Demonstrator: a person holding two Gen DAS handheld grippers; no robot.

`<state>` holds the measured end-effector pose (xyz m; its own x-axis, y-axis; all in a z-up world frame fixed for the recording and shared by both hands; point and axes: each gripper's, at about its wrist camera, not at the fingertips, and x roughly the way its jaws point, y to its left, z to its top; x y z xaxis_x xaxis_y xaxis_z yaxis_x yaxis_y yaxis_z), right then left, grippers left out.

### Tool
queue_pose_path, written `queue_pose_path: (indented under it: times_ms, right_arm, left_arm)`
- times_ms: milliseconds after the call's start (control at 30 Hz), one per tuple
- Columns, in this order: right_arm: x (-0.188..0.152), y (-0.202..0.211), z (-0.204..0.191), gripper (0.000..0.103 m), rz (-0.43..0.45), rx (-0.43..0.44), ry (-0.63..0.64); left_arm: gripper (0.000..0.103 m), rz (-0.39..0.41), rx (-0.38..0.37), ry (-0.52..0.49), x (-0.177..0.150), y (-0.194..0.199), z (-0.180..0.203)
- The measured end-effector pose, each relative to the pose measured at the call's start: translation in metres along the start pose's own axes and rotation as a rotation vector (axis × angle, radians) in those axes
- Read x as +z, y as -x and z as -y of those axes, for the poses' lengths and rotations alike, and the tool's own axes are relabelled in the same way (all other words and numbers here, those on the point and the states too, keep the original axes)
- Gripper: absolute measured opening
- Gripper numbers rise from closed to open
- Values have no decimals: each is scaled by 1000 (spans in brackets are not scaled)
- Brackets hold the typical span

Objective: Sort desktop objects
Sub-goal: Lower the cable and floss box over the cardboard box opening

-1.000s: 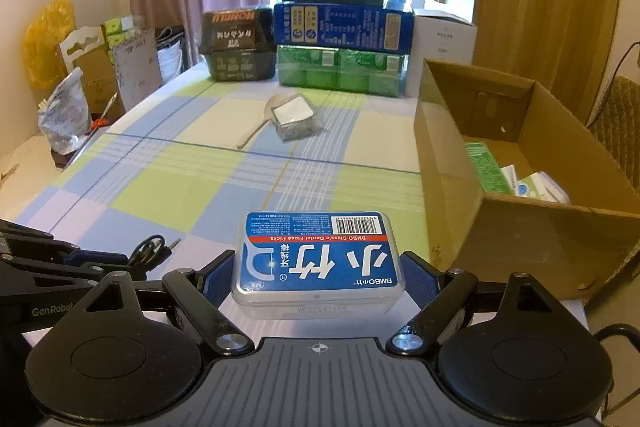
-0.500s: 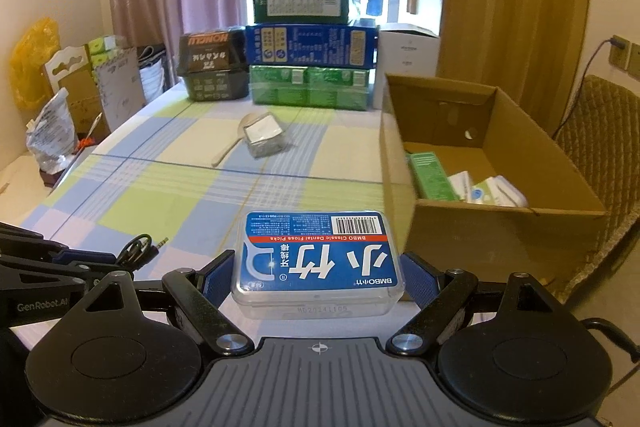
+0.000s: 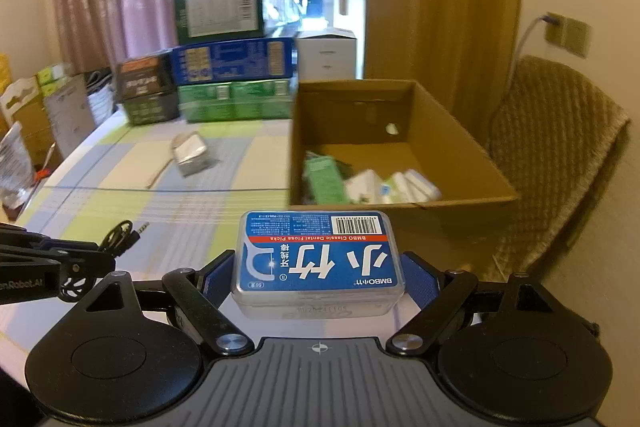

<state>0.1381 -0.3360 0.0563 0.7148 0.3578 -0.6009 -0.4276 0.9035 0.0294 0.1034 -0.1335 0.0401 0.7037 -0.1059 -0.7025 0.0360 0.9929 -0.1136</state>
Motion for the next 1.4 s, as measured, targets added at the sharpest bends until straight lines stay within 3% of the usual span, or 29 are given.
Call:
queue_pose_path:
  times_ms: [733,1400]
  right_arm:
    - [5,6,50,83,-6,-49,-82]
    - [67,-28,105,83,57,-74,-85]
  left_arm:
    - [11,24,-67,-77,36,-17,53]
    - [11,56,-135,-79,113,-66,82]
